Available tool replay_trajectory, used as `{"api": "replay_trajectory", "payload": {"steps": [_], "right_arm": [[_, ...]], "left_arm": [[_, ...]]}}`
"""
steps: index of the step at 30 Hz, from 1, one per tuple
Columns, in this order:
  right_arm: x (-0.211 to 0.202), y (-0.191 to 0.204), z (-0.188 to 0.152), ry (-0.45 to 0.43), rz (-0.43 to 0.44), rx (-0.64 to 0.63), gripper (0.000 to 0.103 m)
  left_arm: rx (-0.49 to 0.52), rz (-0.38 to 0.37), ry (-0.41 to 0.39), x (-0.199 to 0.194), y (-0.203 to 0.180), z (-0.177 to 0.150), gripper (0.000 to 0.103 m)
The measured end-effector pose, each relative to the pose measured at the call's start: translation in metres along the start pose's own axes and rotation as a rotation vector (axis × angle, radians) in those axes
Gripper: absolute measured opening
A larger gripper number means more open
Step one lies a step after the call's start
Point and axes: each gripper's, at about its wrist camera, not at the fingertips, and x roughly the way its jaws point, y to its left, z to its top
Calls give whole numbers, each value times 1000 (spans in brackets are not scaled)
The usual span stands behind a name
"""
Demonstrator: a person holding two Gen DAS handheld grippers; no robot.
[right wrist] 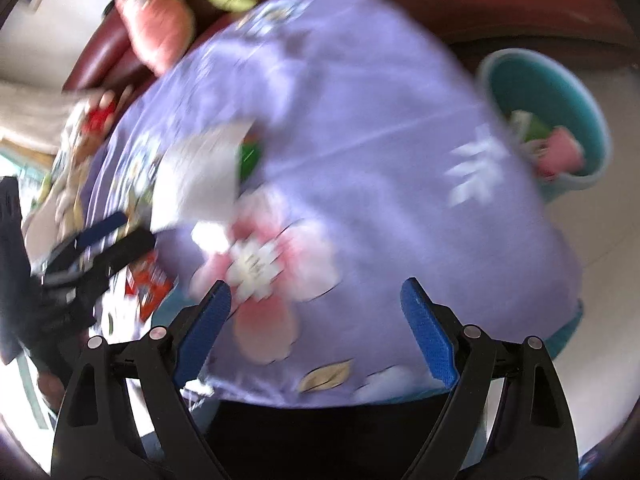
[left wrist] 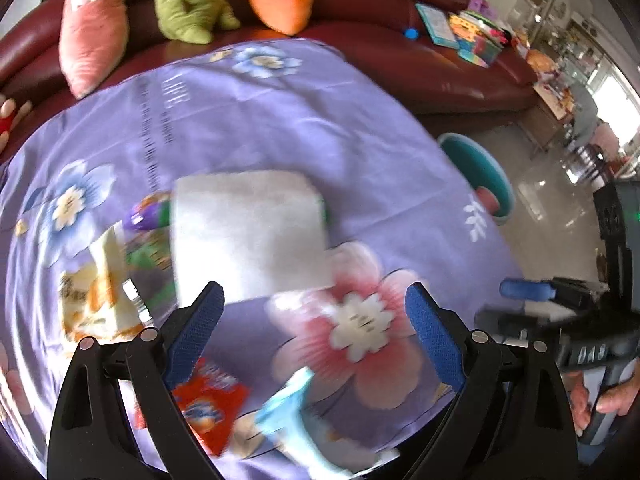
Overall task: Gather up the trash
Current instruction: 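Move both grippers back toward the remaining trash on the table, then grasp the orange snack packet with the left gripper while the right gripper grasps the light blue packet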
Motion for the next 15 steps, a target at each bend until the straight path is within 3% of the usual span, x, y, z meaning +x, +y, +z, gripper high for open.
{"api": "replay_trajectory", "payload": {"steps": [7,15], "right_arm": [[36,70,-26,138,56,-148,83],[61,120,-46,221,97,-246,83]], "left_arm": [[-103,29,-12,-16,60,-31,92],[-206,55,-14,-27,113,-64,92]]}}
